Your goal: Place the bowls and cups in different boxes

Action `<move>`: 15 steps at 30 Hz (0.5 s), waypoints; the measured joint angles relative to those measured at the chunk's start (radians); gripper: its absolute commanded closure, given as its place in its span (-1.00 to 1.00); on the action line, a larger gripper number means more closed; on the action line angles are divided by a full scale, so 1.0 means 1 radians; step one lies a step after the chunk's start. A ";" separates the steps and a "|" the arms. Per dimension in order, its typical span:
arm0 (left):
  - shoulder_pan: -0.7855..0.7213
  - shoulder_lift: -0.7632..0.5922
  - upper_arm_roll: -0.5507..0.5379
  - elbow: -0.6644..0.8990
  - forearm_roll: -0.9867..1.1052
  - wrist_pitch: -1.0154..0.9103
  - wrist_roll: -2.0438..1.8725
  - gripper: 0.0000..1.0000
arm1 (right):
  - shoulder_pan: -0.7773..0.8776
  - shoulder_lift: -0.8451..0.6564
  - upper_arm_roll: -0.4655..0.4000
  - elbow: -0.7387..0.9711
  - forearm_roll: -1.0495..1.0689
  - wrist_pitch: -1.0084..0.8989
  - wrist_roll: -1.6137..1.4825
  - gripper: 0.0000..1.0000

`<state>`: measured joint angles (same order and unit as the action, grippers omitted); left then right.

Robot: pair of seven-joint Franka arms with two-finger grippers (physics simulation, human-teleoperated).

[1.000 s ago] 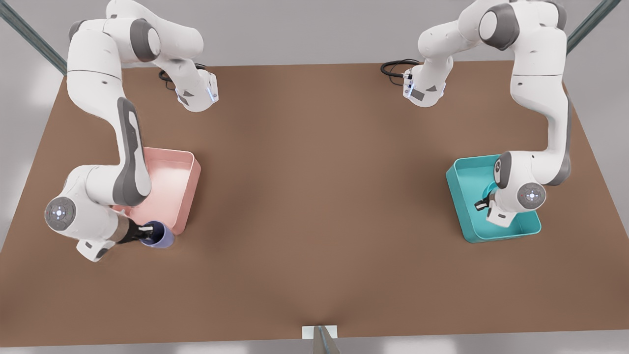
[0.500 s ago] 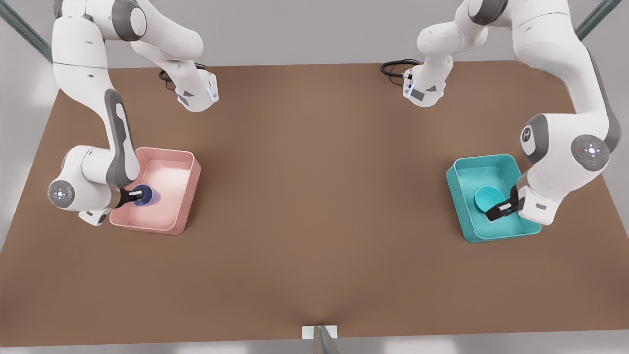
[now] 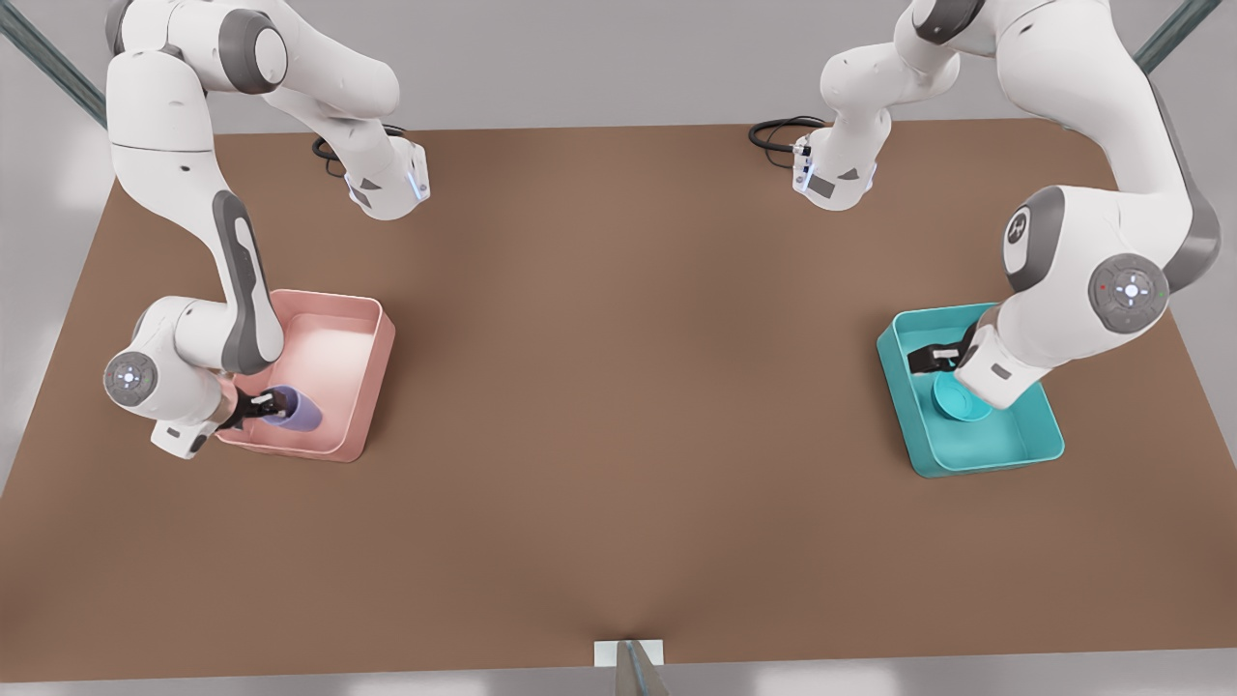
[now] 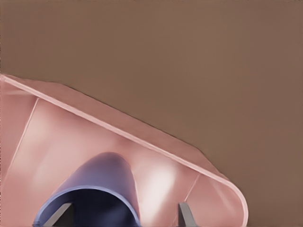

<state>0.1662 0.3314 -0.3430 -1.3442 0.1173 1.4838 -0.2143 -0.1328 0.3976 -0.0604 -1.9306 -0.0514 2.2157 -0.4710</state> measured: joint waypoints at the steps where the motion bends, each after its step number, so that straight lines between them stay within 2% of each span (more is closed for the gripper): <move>1: -0.002 0.002 0.000 0.000 0.005 -0.004 0.007 -1.00 | 0.001 0.000 0.000 0.011 0.005 -0.005 -0.004 -1.00; 5: -0.002 0.004 0.000 0.000 0.016 -0.015 0.033 -1.00 | 0.003 -0.027 0.006 0.128 0.028 -0.087 -0.022 -1.00; 8: 0.001 0.004 0.000 0.000 0.019 -0.020 0.049 -1.00 | 0.066 -0.022 0.008 0.307 0.064 -0.230 -0.013 -1.00; 10: 0.001 0.004 0.000 0.000 0.020 -0.022 0.059 -1.00 | 0.140 0.020 0.009 0.497 0.078 -0.363 0.023 -1.00; 12: 0.001 0.004 0.000 0.000 0.021 -0.024 0.067 -1.00 | 0.173 0.009 0.007 0.608 0.078 -0.512 0.073 -1.00; 15: 0.000 0.004 0.000 0.000 0.021 -0.025 0.078 -1.00 | 0.166 -0.172 0.025 0.555 0.040 -0.672 0.144 -1.00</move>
<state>0.1661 0.3357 -0.3430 -1.3442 0.1385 1.4584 -0.1365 0.0334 0.2252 -0.0354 -1.3761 -0.0109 1.5437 -0.3273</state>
